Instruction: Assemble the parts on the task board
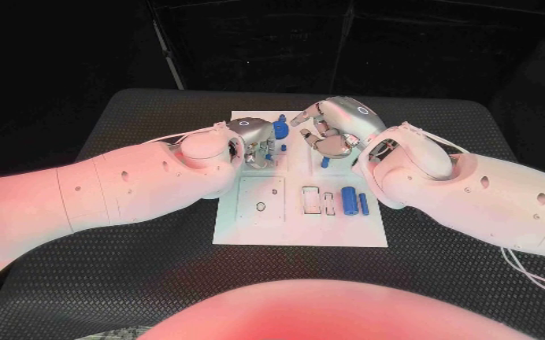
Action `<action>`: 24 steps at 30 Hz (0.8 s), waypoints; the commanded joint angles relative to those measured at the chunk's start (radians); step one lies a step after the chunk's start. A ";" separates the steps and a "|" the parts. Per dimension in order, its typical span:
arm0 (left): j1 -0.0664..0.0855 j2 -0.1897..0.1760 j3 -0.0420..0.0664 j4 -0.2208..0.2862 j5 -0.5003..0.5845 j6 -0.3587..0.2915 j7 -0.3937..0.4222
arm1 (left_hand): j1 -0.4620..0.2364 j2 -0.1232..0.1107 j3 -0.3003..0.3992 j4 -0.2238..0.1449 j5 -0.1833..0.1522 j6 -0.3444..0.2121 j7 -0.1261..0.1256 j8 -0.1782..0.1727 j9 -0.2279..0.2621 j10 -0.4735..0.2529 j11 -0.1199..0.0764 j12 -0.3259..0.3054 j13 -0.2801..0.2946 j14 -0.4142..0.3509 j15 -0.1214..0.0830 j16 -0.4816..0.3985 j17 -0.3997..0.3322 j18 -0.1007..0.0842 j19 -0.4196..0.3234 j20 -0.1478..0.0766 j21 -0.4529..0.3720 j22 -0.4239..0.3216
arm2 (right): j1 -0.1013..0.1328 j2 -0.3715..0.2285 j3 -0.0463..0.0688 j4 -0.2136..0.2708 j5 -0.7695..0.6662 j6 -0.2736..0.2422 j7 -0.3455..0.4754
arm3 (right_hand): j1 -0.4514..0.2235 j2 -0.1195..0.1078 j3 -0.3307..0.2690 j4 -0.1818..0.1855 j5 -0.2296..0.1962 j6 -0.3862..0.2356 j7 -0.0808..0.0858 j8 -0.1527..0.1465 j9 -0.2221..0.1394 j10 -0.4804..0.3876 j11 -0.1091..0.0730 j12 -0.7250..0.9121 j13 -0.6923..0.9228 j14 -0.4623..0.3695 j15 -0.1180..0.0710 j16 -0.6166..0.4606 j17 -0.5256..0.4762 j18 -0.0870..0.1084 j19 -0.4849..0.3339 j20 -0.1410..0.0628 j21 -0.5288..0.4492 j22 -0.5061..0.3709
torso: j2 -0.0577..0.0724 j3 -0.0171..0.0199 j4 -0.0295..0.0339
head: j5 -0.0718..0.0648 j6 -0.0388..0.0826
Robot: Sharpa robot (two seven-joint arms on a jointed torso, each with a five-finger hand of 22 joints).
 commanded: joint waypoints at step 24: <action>0.000 0.023 0.001 -0.013 -0.034 0.031 -0.011 | -0.012 -0.009 0.005 0.008 0.000 0.021 -0.006 -0.005 0.000 0.000 0.004 0.002 -0.004 0.016 -0.001 0.005 0.064 -0.018 0.014 -0.001 0.004 0.004 | 0.002 0.002 0.001 -0.002 0.004 -0.011 -0.006 | -0.004 -0.005 -0.005 -0.004 0.001 0.008 0.003 0.001 -0.001 -0.002 0.006 -0.005 0.015 0.091 0.010 -0.003 0.207 -0.005 0.000 0.009 -0.006 0.000 | 0.000 0.0002 -0.0006 | -0.005 0.000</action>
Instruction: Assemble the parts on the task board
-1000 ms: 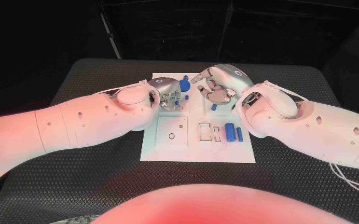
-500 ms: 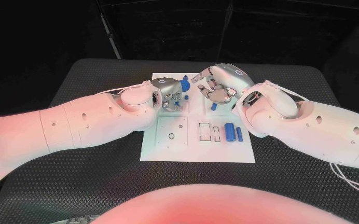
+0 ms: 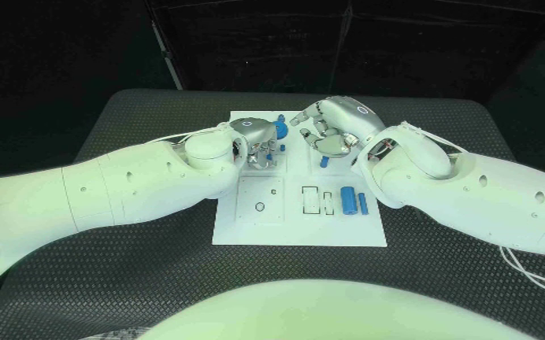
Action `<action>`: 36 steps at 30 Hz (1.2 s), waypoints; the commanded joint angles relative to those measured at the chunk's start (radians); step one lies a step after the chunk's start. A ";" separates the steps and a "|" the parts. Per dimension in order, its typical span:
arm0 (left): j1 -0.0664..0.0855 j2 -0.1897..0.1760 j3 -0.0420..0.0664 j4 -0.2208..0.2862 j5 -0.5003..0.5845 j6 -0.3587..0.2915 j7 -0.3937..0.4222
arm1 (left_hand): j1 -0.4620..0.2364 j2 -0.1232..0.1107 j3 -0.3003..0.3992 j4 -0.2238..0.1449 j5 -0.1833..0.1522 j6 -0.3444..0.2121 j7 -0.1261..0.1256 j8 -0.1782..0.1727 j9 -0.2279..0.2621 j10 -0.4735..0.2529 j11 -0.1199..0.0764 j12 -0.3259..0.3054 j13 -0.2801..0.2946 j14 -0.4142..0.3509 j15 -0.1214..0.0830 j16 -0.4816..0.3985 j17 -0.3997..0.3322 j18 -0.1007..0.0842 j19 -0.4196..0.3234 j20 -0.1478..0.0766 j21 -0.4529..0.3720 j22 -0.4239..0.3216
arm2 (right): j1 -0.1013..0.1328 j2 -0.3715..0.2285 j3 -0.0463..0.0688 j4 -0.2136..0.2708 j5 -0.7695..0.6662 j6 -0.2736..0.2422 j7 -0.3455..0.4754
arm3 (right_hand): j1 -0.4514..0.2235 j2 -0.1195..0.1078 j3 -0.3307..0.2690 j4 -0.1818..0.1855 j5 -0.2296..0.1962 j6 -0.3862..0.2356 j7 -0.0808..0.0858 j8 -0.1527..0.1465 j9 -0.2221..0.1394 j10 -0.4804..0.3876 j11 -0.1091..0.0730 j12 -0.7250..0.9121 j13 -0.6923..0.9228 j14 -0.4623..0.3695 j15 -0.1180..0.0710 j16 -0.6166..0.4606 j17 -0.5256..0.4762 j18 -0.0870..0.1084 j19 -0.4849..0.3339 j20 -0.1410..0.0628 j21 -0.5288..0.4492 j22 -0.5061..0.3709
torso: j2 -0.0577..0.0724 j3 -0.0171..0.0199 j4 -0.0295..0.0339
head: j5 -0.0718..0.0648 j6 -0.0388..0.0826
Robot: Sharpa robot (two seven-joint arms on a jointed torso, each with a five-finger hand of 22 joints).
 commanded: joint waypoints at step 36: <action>0.000 0.006 0.000 -0.004 -0.009 0.014 0.008 | -0.059 -0.065 -0.013 0.029 0.003 -0.015 0.010 -0.037 -0.016 -0.007 0.017 0.010 0.001 0.013 0.010 0.003 0.060 -0.017 0.002 0.007 -0.023 0.002 | 0.002 0.005 0.001 -0.002 -0.001 -0.008 -0.002 | -0.005 -0.006 -0.006 -0.004 0.001 0.006 0.001 0.000 -0.002 -0.002 0.007 -0.005 0.015 0.095 0.007 -0.003 0.207 -0.005 -0.001 0.010 -0.006 0.000 | 0.001 0.0001 0.0005 | -0.001 0.000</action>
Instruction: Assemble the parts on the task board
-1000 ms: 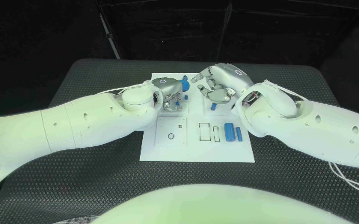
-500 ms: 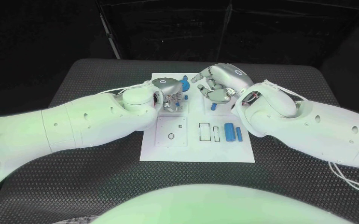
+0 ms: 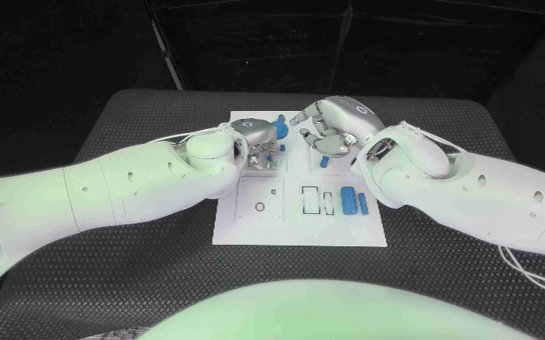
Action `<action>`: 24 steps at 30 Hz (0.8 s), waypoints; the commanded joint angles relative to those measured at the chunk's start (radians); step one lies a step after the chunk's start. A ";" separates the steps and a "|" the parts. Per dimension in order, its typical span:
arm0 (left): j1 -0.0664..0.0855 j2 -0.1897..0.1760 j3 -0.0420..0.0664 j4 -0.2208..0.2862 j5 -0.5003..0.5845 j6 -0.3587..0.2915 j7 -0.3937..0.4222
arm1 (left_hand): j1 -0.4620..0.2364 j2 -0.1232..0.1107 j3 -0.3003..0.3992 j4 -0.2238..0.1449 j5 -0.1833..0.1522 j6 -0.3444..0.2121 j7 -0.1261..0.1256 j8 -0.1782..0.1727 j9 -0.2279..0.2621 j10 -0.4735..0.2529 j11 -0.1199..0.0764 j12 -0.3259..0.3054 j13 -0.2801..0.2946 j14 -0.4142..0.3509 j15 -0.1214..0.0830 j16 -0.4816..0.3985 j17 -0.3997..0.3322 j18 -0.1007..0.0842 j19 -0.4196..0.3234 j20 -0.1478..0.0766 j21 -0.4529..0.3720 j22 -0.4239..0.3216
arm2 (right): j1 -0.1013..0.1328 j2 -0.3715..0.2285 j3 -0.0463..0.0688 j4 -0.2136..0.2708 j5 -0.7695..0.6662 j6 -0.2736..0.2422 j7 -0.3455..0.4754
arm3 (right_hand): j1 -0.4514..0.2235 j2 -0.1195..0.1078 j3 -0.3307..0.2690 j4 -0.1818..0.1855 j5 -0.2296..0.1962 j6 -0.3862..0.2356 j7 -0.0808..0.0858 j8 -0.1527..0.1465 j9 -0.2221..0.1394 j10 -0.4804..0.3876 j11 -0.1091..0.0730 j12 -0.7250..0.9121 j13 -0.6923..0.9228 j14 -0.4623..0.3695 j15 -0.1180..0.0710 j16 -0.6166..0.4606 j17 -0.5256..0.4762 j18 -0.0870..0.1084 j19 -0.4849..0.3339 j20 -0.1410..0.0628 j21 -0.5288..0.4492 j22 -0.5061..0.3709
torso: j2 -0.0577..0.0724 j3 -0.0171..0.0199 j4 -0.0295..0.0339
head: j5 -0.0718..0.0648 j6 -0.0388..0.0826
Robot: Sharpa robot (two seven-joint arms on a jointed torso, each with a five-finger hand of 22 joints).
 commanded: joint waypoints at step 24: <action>0.000 -0.003 0.001 0.004 -0.006 -0.026 0.001 | -0.009 -0.026 -0.022 0.013 0.002 -0.067 0.012 -0.042 -0.010 -0.019 0.016 0.021 0.009 0.006 0.012 0.003 0.059 -0.014 -0.005 0.013 -0.023 0.001 | 0.002 0.005 0.001 -0.003 -0.002 -0.007 -0.003 | -0.006 -0.006 -0.004 0.000 0.003 0.011 0.002 0.000 -0.002 -0.003 0.008 -0.005 0.015 0.095 0.009 -0.003 0.207 -0.004 0.003 0.009 -0.006 0.000 | -0.001 0.0000 -0.0002 | 0.000 0.000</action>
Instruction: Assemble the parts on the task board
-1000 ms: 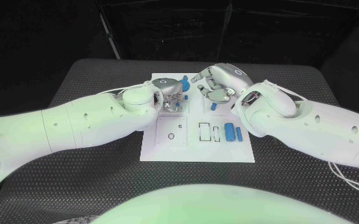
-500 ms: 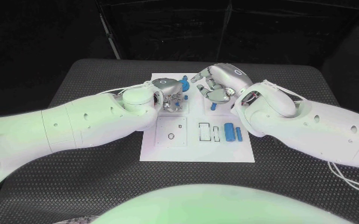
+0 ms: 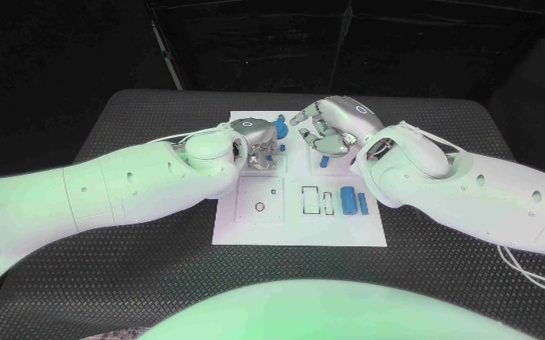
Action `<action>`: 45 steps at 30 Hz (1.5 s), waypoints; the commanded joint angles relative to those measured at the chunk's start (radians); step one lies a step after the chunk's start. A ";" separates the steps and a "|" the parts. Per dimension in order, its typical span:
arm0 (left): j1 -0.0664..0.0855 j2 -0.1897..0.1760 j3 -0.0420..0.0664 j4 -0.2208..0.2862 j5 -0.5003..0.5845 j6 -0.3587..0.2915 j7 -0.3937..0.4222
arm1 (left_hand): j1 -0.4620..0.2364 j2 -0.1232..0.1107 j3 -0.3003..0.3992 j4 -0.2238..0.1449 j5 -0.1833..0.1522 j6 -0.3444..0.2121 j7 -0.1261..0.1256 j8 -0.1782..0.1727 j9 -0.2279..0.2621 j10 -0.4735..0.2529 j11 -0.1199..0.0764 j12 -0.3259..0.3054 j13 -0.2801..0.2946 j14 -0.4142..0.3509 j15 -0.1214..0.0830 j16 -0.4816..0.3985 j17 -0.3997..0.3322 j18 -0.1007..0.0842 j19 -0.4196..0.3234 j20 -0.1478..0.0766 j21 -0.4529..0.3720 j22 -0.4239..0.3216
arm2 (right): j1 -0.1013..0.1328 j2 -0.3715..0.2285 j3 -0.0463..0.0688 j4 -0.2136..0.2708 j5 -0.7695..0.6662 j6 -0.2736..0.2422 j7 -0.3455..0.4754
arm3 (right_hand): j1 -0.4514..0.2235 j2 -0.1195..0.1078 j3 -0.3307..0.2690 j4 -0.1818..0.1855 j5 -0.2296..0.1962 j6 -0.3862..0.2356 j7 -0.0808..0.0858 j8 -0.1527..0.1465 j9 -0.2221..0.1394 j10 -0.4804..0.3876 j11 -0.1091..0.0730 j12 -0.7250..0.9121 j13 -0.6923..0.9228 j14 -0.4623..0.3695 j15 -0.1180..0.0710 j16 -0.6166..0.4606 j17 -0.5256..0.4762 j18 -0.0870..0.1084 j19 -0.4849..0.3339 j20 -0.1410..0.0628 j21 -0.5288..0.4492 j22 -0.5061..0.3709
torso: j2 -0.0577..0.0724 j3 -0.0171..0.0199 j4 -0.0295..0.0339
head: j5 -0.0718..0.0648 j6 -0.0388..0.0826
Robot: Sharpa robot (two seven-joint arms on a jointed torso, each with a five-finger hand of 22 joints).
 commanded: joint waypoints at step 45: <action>0.071 -0.087 0.137 -0.052 0.553 0.331 -0.076 | -0.144 0.229 -0.443 0.156 0.001 0.038 -0.053 0.276 0.163 0.251 -0.041 0.313 0.369 0.100 -0.035 0.094 0.250 -0.066 0.155 -0.031 0.303 0.136 | 0.023 -0.027 0.001 -0.162 0.507 -0.107 0.105 | -0.054 -0.032 -0.151 0.066 -0.037 0.049 -0.012 0.024 0.001 -0.029 -0.002 -0.028 -0.018 0.084 0.003 -0.021 0.175 0.007 -0.030 0.008 -0.048 -0.062 | 0.001 0.0021 -0.0041 | -0.005 0.009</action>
